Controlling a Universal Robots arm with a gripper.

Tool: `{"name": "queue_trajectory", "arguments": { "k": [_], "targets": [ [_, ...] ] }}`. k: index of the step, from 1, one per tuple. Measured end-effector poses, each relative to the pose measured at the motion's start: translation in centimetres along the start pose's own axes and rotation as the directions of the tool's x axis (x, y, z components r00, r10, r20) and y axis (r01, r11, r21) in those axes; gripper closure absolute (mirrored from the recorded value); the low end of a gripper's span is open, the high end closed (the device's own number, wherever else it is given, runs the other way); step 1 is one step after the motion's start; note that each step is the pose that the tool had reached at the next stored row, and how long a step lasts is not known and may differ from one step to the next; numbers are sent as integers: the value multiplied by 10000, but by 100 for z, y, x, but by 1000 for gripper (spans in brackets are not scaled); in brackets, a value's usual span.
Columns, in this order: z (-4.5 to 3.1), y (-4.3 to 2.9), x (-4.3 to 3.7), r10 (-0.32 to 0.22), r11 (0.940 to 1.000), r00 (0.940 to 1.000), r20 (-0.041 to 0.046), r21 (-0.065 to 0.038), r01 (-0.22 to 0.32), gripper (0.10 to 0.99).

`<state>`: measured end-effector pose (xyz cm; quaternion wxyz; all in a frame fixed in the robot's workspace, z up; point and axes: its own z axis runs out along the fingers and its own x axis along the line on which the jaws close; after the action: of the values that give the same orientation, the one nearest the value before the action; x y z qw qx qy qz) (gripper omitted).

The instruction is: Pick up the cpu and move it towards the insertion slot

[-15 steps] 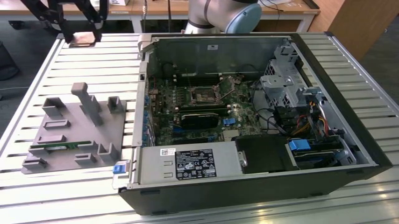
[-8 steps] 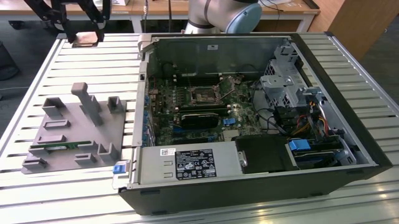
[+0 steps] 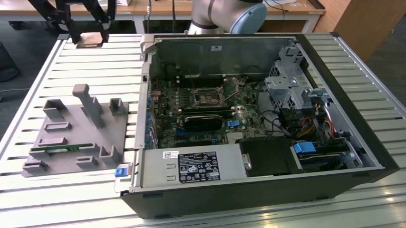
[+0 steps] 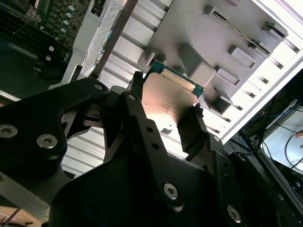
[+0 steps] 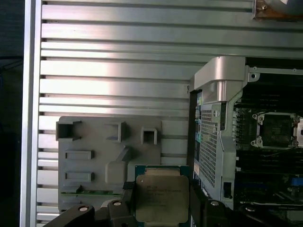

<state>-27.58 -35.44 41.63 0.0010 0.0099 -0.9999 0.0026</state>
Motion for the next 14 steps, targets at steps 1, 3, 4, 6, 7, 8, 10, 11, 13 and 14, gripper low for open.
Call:
{"name": "queue_trajectory", "arguments": {
  "k": [1,3,4,6,7,8,10,11,13,14],
  "targets": [
    [0,0,-8,0,10000,10000,0,0,0,545],
    [0,0,-24,0,10000,10000,-1,0,0,545],
    [0,-1,-32,0,10000,10000,0,0,0,545],
    [0,-1,-51,0,10000,10000,0,0,0,545],
    [-1,-1,-62,0,10000,10000,-1,1,0,545],
    [-1,-1,-71,0,10000,10000,-1,1,0,545],
    [-1,-2,-89,1,10000,10000,-1,0,-1,545],
    [0,-2,-98,1,10000,10000,0,0,-1,545],
    [0,-2,-115,1,10000,10000,0,0,-1,545],
    [-1,-3,-133,1,10000,10000,-1,0,-1,545]
  ]
}}
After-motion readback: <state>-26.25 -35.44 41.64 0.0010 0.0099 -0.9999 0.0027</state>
